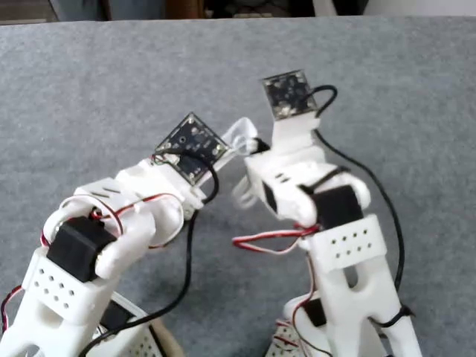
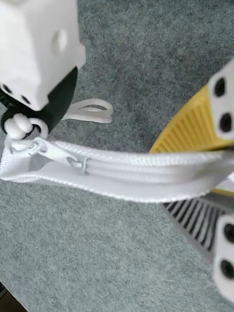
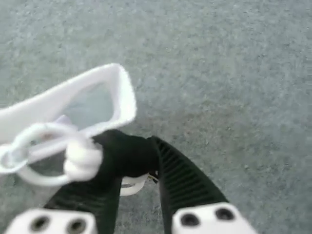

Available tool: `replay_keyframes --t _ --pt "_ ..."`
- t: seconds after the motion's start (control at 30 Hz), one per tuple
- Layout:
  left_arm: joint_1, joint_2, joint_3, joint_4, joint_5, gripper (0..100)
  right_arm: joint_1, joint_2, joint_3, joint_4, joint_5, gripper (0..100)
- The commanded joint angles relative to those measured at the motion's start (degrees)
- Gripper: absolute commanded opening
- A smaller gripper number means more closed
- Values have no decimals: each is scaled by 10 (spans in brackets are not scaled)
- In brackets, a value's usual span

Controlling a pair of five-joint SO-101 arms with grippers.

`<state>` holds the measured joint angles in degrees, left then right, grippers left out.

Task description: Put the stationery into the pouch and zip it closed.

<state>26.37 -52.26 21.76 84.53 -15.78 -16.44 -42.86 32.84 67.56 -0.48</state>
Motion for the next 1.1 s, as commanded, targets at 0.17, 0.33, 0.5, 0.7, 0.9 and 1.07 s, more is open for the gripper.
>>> replay_keyframes --t 0.17,0.33,0.5,0.7,0.9,1.07 --pt "6 -11 -12 4 4 28 106 -9 -44 8 92 12" --pt "6 -11 -14 4 4 28 187 -6 -76 39 162 12" --pt "6 -11 -17 4 4 28 285 -4 -75 34 187 12" --pt "6 -11 -17 5 4 28 398 19 -75 -1 194 12" --pt "7 -11 -51 4 19 28 434 102 -74 3 215 12" --pt "-6 -11 -104 25 22 28 455 139 -77 -4 213 12"
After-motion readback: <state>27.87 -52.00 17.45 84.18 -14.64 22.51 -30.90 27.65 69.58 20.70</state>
